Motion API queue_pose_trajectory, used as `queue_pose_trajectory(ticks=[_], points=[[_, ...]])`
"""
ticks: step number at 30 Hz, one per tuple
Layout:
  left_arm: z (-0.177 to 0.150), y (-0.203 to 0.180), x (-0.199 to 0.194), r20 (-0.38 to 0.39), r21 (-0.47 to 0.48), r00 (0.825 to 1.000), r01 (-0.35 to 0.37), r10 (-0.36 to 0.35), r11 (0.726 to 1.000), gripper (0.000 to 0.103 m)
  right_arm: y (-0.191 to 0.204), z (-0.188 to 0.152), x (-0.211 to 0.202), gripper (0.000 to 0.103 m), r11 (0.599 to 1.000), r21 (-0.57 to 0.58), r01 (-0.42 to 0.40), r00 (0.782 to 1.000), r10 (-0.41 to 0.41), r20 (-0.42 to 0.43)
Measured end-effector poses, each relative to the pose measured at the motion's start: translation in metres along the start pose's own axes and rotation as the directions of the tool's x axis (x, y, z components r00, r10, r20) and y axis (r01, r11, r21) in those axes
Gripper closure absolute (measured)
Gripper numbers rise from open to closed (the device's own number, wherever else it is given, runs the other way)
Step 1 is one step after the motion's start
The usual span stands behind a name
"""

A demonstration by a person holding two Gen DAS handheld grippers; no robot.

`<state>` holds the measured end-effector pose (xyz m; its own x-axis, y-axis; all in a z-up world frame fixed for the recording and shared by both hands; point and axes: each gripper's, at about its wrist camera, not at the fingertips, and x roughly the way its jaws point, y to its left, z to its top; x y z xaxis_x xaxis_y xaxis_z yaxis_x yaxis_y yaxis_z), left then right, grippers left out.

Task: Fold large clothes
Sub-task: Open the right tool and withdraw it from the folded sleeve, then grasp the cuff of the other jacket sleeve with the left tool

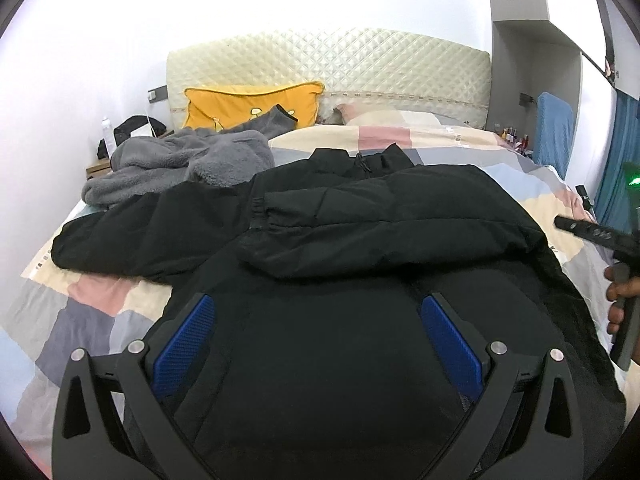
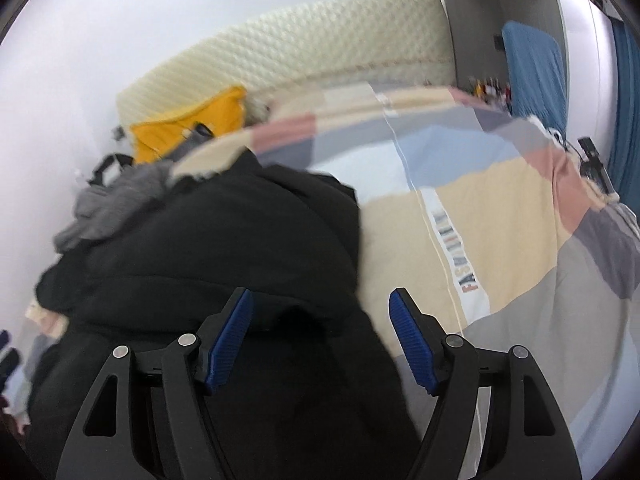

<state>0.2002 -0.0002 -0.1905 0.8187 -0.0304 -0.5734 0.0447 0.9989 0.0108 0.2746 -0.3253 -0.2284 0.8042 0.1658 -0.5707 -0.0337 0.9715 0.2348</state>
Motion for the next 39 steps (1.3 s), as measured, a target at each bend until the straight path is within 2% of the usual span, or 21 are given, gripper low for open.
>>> queue_pose_trajectory(ticks=[8, 17, 22, 26, 29, 31, 39], points=[[0.004, 0.002, -0.023, 0.012, -0.047, 0.999, 0.043, -0.043, 0.998, 0.0, 0.039, -0.014, -0.068, 0.033, 0.996, -0.06, -0.059, 0.996, 0.063, 0.067], [-0.003, -0.005, -0.036, 0.012, -0.017, 0.999, 0.05, -0.05, 0.999, 0.0, 0.067, -0.044, -0.128, 0.033, 0.992, -0.099, -0.078, 0.988, 0.09, 0.128], [-0.005, -0.005, -0.039, 0.017, -0.015, 0.998, 0.066, -0.065, 0.998, 0.0, 0.078, -0.073, -0.155, 0.033, 0.992, -0.098, -0.082, 0.987, 0.094, 0.131], [-0.006, -0.005, -0.04, 0.015, -0.018, 0.997, 0.071, -0.071, 0.997, 0.0, 0.079, -0.089, -0.162, 0.031, 0.99, -0.059, -0.131, 0.984, 0.137, 0.117], [-0.004, -0.001, -0.039, 0.008, -0.028, 0.998, 0.068, -0.067, 0.997, 0.0, 0.086, -0.088, -0.161, 0.031, 0.989, -0.114, -0.097, 0.984, 0.112, 0.14], [-0.001, 0.004, -0.038, -0.002, -0.042, 0.998, 0.07, -0.07, 0.997, 0.0, 0.087, -0.088, -0.158, 0.031, 0.986, -0.127, -0.107, 0.982, 0.125, 0.139], [0.042, 0.042, -0.028, -0.037, -0.1, 0.997, 0.071, -0.075, 0.993, 0.0, 0.083, -0.09, -0.155, 0.027, 0.989, -0.124, -0.078, 0.985, 0.096, 0.143]])
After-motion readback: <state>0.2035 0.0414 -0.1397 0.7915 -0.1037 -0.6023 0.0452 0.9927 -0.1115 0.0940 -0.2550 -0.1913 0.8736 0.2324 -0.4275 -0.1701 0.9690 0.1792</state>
